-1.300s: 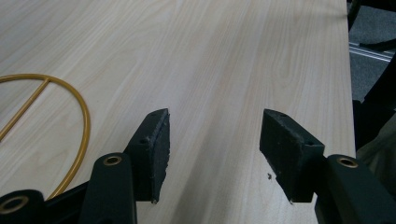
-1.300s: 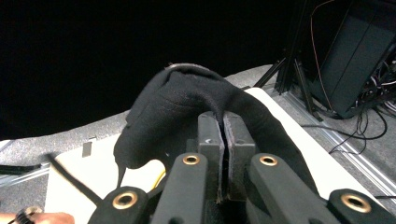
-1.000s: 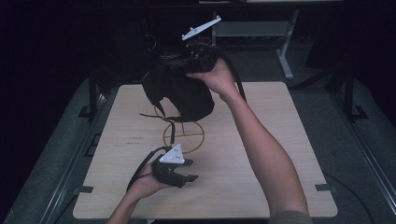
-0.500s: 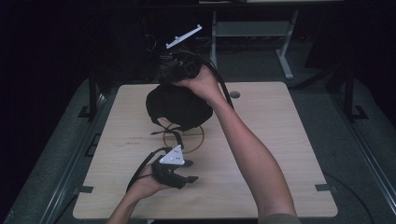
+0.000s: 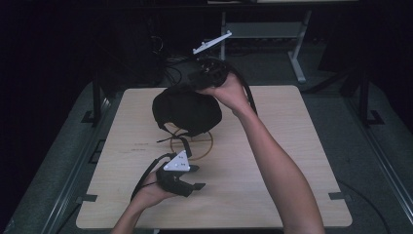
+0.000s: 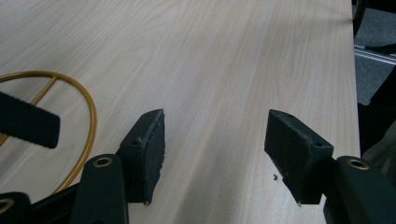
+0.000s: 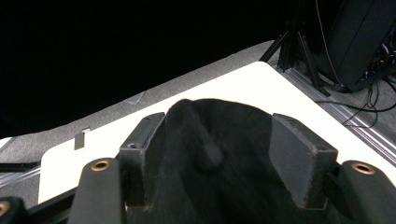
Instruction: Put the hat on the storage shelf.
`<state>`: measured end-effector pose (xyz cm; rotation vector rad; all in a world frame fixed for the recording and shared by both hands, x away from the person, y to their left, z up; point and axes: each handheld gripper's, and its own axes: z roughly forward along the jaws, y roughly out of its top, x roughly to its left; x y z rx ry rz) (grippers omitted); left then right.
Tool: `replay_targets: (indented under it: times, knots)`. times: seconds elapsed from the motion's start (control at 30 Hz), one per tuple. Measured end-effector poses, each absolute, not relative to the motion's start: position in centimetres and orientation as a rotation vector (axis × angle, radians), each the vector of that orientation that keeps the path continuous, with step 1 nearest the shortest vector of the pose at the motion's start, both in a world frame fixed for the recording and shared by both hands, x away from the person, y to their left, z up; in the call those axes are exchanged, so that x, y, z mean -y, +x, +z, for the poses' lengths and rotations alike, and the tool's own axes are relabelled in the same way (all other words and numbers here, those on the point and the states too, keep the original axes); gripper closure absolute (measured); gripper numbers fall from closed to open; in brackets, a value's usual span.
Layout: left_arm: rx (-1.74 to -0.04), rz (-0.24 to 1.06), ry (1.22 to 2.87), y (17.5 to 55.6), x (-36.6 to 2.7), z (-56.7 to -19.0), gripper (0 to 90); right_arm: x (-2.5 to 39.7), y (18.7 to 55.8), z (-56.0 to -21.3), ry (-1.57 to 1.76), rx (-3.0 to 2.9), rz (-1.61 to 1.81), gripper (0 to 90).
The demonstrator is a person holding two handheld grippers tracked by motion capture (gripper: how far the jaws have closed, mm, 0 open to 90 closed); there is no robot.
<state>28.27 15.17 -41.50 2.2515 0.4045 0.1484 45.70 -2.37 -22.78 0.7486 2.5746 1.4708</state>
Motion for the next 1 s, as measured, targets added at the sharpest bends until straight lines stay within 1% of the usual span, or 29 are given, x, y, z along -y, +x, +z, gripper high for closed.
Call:
replay_targets:
  times: [0.03,0.17,0.5,0.93,0.97,1.0]
  knots:
    - [-0.409,0.152,2.259,28.3,-15.2,-41.6,37.2,3.1,45.6,-22.8,0.751,-2.581,1.473,33.2]
    - [-0.417,0.153,2.264,28.3,-15.1,-41.8,35.4,4.4,45.1,-22.9,0.764,-2.571,1.481,31.0]
    - [-0.432,0.148,2.261,28.3,-15.1,-42.0,32.4,7.8,44.5,-23.1,0.793,-2.525,1.506,28.0]
    - [-0.444,0.151,2.255,28.4,-15.2,-42.1,29.6,10.9,43.6,-23.3,0.837,-2.483,1.495,23.7]
    - [-0.445,0.154,2.254,28.4,-15.2,-42.1,29.3,11.4,43.5,-23.4,0.839,-2.481,1.482,21.9]
    - [-0.445,0.154,2.254,28.4,-15.2,-42.1,29.0,11.4,43.5,-23.4,0.839,-2.481,1.482,21.9]
